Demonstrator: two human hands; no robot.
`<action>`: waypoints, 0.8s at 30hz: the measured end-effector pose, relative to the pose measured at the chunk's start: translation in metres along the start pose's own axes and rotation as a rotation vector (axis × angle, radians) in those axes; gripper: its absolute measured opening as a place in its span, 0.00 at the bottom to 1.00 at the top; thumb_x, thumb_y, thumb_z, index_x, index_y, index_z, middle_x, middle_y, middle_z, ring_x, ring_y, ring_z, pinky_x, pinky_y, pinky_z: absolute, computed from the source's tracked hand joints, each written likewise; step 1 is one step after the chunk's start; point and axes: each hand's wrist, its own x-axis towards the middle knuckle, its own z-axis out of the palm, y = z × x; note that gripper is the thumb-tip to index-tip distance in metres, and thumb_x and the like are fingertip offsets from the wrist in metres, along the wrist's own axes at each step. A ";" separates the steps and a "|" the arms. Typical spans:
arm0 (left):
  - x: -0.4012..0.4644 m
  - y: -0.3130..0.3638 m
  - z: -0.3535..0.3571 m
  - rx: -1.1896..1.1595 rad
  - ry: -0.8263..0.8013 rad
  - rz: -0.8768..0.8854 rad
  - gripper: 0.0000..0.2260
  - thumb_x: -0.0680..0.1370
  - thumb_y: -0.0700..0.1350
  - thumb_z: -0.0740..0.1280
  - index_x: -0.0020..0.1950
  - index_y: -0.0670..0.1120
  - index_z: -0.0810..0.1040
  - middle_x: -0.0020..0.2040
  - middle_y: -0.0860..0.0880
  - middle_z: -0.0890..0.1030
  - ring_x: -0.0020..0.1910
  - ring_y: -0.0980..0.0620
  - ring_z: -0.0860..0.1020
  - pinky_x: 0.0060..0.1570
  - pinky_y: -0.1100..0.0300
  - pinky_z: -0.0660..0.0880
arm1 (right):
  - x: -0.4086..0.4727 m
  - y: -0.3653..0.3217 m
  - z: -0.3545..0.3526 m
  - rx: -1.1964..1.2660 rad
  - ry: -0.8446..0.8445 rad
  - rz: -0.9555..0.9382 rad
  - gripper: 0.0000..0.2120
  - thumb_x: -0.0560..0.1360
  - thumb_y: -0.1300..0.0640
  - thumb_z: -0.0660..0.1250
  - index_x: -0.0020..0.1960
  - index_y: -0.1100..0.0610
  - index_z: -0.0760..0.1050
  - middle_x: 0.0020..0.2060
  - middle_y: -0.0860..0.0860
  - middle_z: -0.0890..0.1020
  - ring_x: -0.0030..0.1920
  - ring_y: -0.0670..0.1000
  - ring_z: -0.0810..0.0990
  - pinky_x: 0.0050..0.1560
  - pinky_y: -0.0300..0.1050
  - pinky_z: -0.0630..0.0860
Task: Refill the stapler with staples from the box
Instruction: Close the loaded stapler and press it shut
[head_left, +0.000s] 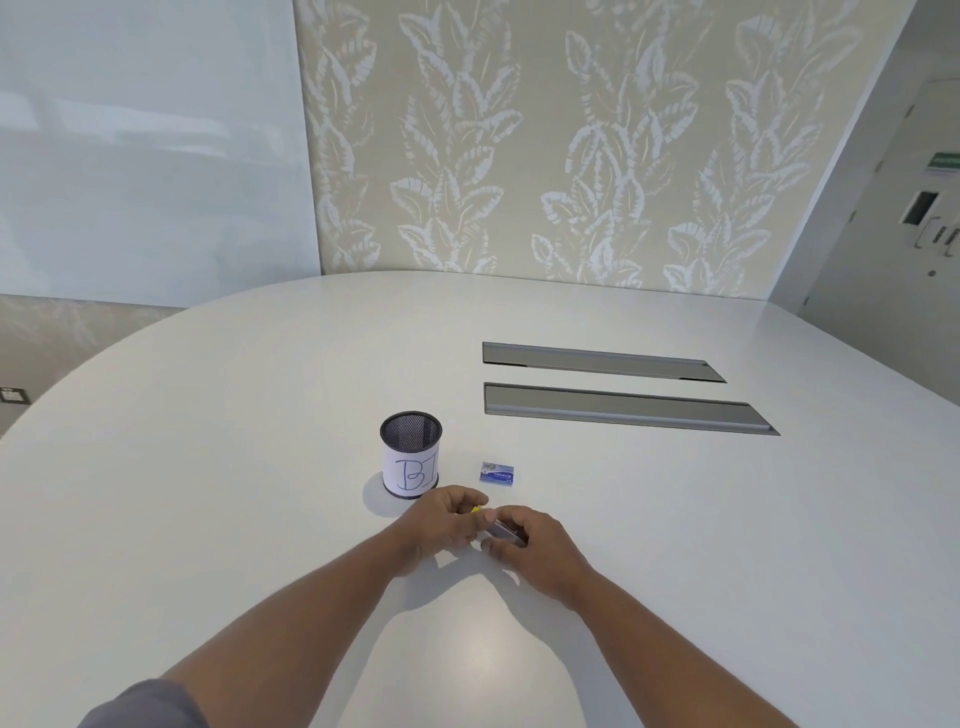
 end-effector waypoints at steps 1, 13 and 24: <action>0.000 0.000 -0.002 -0.003 -0.015 -0.004 0.18 0.75 0.48 0.76 0.62 0.45 0.79 0.47 0.46 0.80 0.41 0.52 0.79 0.42 0.61 0.78 | 0.000 0.001 -0.001 0.001 -0.012 0.001 0.12 0.72 0.46 0.72 0.52 0.51 0.81 0.44 0.54 0.84 0.39 0.47 0.76 0.45 0.50 0.77; 0.006 -0.002 0.007 0.003 0.030 -0.080 0.10 0.79 0.51 0.68 0.54 0.46 0.83 0.43 0.48 0.83 0.41 0.50 0.78 0.42 0.59 0.77 | 0.001 0.004 0.005 0.024 0.067 0.035 0.12 0.70 0.43 0.76 0.49 0.48 0.80 0.38 0.43 0.83 0.35 0.41 0.76 0.41 0.44 0.75; 0.014 -0.009 0.014 0.169 0.193 0.019 0.18 0.80 0.59 0.62 0.35 0.51 0.72 0.30 0.52 0.75 0.30 0.54 0.71 0.37 0.59 0.69 | -0.005 0.006 0.018 -0.275 0.169 -0.129 0.18 0.75 0.30 0.61 0.52 0.44 0.71 0.41 0.41 0.79 0.42 0.43 0.75 0.44 0.42 0.73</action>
